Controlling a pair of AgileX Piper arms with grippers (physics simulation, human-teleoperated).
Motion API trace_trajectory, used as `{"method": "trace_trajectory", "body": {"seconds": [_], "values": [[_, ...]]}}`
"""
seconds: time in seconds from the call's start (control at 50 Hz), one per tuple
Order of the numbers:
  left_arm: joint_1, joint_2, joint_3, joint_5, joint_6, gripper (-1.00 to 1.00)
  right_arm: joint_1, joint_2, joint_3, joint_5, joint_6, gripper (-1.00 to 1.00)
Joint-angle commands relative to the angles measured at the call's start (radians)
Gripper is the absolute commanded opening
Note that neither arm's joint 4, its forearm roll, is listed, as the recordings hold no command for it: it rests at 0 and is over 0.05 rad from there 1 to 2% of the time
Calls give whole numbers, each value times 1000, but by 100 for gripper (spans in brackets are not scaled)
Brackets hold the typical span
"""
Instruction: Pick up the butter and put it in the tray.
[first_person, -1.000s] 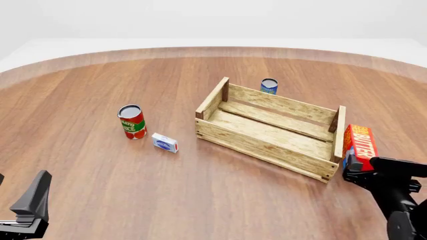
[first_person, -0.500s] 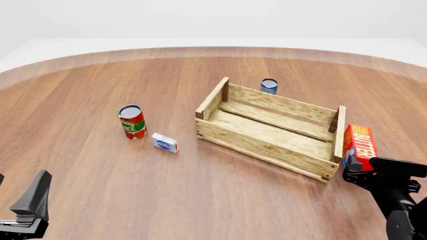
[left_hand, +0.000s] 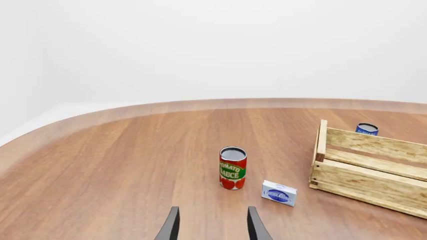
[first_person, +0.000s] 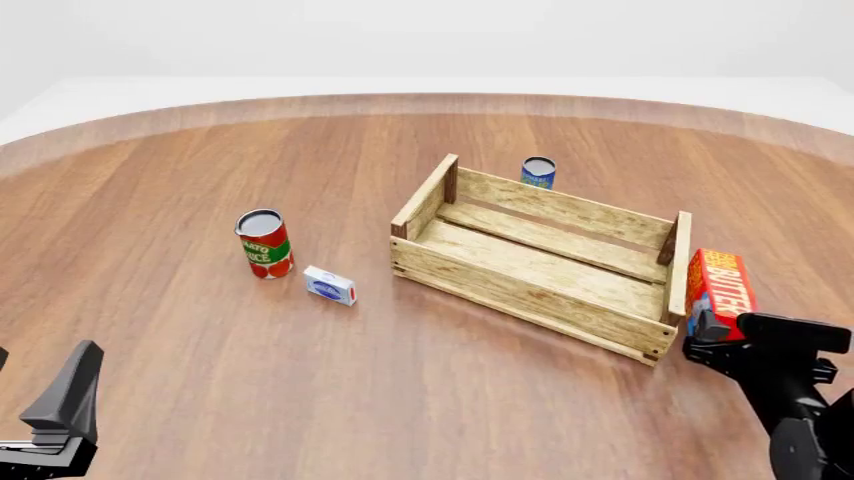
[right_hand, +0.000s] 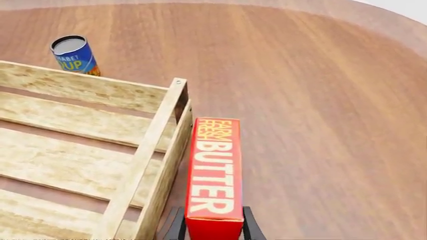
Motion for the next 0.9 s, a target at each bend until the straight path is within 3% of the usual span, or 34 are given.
{"method": "trace_trajectory", "body": {"seconds": [0.02, 0.44, 0.9], "values": [[0, 0, 0, 0, 0, 100, 0, -8, 4, -2, 5, -100], [0, 0, 0, 0, 0, 100, -6, -70, 27, -1, 13, -100], [0, 0, 0, 0, 0, 100, -30, -344, 75, 119, -2, -100]]}}
